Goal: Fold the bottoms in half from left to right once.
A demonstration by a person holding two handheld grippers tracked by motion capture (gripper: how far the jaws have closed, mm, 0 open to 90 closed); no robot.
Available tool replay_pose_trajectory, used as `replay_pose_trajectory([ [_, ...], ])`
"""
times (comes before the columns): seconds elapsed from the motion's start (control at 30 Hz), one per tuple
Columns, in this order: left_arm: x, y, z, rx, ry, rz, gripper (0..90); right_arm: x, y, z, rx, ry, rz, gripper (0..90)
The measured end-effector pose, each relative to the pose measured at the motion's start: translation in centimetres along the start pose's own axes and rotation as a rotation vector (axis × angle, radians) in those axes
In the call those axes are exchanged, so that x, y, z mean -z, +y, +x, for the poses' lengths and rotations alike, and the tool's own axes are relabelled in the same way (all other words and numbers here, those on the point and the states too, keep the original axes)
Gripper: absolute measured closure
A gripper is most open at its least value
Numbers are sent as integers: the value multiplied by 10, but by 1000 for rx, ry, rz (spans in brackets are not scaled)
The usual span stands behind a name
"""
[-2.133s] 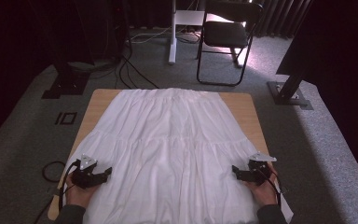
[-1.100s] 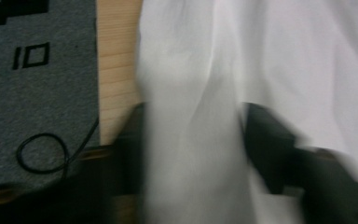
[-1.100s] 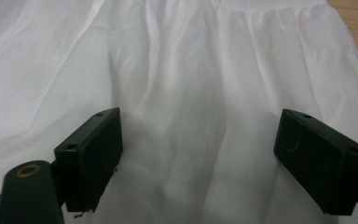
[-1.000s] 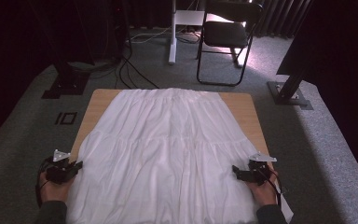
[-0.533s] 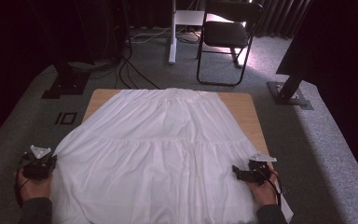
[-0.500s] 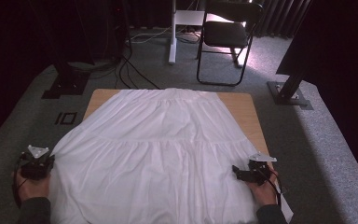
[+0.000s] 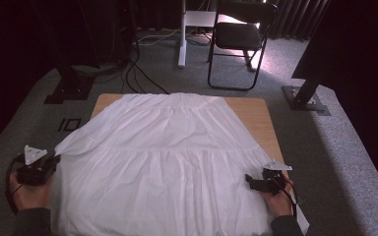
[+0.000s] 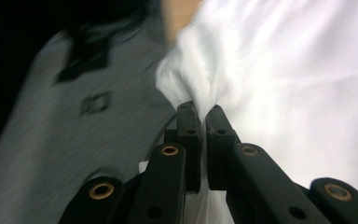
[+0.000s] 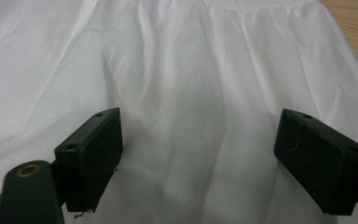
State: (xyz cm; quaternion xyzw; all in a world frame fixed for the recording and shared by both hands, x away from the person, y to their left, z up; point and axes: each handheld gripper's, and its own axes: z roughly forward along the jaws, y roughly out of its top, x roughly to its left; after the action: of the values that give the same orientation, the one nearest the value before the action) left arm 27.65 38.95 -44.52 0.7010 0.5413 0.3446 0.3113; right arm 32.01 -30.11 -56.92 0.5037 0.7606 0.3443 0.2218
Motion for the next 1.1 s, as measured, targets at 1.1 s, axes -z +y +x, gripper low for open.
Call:
replay_pose_trajectory([
  [1.1,-44,95,-264,-438,-646,-83,587,18,10,14,-27,12,-38,470],
])
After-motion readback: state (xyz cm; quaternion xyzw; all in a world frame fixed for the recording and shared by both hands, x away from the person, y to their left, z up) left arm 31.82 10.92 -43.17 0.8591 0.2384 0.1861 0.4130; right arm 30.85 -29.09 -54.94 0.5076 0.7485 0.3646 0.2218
